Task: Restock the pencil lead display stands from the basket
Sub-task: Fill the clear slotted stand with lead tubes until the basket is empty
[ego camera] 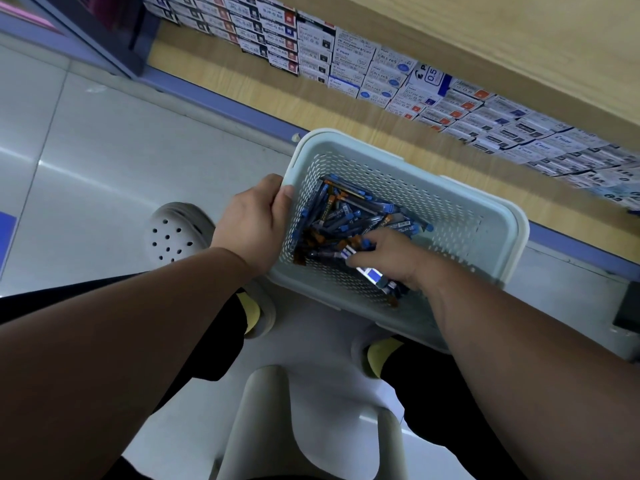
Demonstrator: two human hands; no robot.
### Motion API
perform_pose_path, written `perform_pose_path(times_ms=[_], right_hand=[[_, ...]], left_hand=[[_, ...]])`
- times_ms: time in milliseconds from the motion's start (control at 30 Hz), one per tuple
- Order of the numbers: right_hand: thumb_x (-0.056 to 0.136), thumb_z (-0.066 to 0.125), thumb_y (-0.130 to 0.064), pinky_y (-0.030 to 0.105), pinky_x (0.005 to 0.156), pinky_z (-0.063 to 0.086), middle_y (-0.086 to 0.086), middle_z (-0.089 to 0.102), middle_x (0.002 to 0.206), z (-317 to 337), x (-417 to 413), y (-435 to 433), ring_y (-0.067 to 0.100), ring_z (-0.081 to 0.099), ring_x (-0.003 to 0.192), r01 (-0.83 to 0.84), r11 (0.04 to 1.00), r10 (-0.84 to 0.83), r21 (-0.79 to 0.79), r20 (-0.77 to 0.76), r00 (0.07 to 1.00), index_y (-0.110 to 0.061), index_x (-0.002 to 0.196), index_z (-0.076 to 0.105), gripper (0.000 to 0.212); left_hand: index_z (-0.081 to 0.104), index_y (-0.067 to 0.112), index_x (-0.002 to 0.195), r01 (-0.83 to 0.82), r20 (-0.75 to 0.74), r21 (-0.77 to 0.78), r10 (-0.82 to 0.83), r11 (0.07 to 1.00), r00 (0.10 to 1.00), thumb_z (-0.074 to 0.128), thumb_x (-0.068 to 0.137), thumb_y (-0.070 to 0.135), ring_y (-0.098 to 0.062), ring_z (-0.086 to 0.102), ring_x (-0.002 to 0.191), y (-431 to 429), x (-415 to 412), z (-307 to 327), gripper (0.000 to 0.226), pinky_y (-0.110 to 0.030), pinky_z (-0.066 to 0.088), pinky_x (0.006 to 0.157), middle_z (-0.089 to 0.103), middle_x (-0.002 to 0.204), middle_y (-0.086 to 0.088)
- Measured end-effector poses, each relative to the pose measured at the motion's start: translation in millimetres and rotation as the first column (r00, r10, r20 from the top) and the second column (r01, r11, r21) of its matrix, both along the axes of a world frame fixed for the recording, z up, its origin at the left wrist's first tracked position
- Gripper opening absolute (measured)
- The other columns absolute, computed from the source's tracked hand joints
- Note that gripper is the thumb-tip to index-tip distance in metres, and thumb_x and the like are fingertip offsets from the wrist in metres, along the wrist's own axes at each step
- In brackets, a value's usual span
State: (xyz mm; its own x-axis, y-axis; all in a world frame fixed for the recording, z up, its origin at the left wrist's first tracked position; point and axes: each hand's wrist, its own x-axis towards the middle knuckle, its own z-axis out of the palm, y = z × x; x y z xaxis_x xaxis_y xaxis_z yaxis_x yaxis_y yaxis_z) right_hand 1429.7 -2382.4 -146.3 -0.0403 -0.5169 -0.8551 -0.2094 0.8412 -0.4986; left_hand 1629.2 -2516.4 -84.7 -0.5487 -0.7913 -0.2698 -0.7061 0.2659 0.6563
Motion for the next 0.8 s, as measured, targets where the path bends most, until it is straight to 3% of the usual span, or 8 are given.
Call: perform_pose_path(times_ms=[100,200,367,433,500,667,800], right_hand=[[0.086,0.078,-0.025,0.031,0.061,0.043,0.006,0.064,0.079,-3,2,-1,0.019,0.056,0.065,0.273,0.960,-0.277,-0.055,-0.069,0.959,-0.009,0.095,0.071,0.019],[0.091,0.074,-0.024,0.036,0.065,0.048,0.003,0.067,0.087,-2,12,-10,0.018,0.061,0.069,0.421,0.896,-0.436,-0.144,-0.103,0.894,-0.014,0.099,0.064,0.015],[0.095,0.068,-0.036,0.038,0.073,0.055,0.009,0.068,0.106,-8,36,-29,0.025,0.067,0.086,0.399,0.889,-0.444,-0.227,-0.204,0.873,-0.019,0.111,0.063,0.024],[0.096,0.066,-0.042,0.036,0.085,0.051,0.010,0.058,0.125,-13,45,-33,0.028,0.062,0.105,0.377,0.898,-0.427,-0.227,-0.245,0.870,-0.018,0.119,0.063,0.034],[0.095,0.067,-0.043,0.034,0.093,0.046,0.010,0.049,0.136,-12,49,-35,0.028,0.055,0.111,0.378,0.899,-0.430,-0.223,-0.270,0.862,-0.016,0.129,0.059,0.043],[0.081,0.083,-0.044,0.031,0.077,0.042,0.011,0.046,0.136,-8,44,-33,0.020,0.049,0.092,0.515,0.838,-0.541,-0.179,-0.380,0.750,-0.015,0.127,0.048,0.065],[0.064,0.093,-0.048,0.032,0.076,0.046,0.008,0.054,0.129,-9,48,-38,0.023,0.057,0.102,0.630,0.763,-0.628,-0.144,-0.392,0.672,-0.011,0.131,0.045,0.090]], left_hand=[[0.051,0.016,0.093,-0.014,0.008,0.007,0.014,1.000,1.000,0.036,0.107,0.035,-0.027,0.047,0.063,4,-1,-1,0.028,-0.034,0.027,0.058,0.048,0.066,0.006],[0.049,0.016,0.089,-0.026,0.010,0.001,0.026,1.000,1.000,0.036,0.107,0.036,-0.023,0.044,0.060,6,-2,-1,0.029,-0.033,0.022,0.056,0.046,0.063,0.008],[0.050,0.014,0.090,-0.030,0.004,0.012,0.030,0.999,1.000,0.032,0.103,0.042,-0.022,0.047,0.059,8,-3,0,0.036,-0.034,0.025,0.053,0.049,0.065,0.004],[0.051,0.015,0.091,-0.030,0.008,0.021,0.030,0.999,1.000,0.032,0.103,0.042,-0.016,0.049,0.059,8,-3,0,0.035,-0.034,0.027,0.052,0.051,0.066,0.003],[0.051,0.015,0.091,-0.027,0.014,0.035,0.027,0.999,1.000,0.034,0.106,0.038,-0.014,0.050,0.061,8,-3,0,0.032,-0.033,0.030,0.052,0.053,0.067,0.003],[0.053,0.013,0.094,-0.021,-0.004,0.036,0.021,0.999,1.000,0.031,0.103,0.042,-0.021,0.051,0.061,7,-3,0,0.038,-0.036,0.034,0.054,0.054,0.067,0.000],[0.053,0.013,0.093,-0.028,-0.011,0.037,0.029,0.999,1.000,0.032,0.104,0.041,-0.021,0.051,0.061,7,-3,-1,0.036,-0.035,0.033,0.053,0.053,0.067,0.002]])
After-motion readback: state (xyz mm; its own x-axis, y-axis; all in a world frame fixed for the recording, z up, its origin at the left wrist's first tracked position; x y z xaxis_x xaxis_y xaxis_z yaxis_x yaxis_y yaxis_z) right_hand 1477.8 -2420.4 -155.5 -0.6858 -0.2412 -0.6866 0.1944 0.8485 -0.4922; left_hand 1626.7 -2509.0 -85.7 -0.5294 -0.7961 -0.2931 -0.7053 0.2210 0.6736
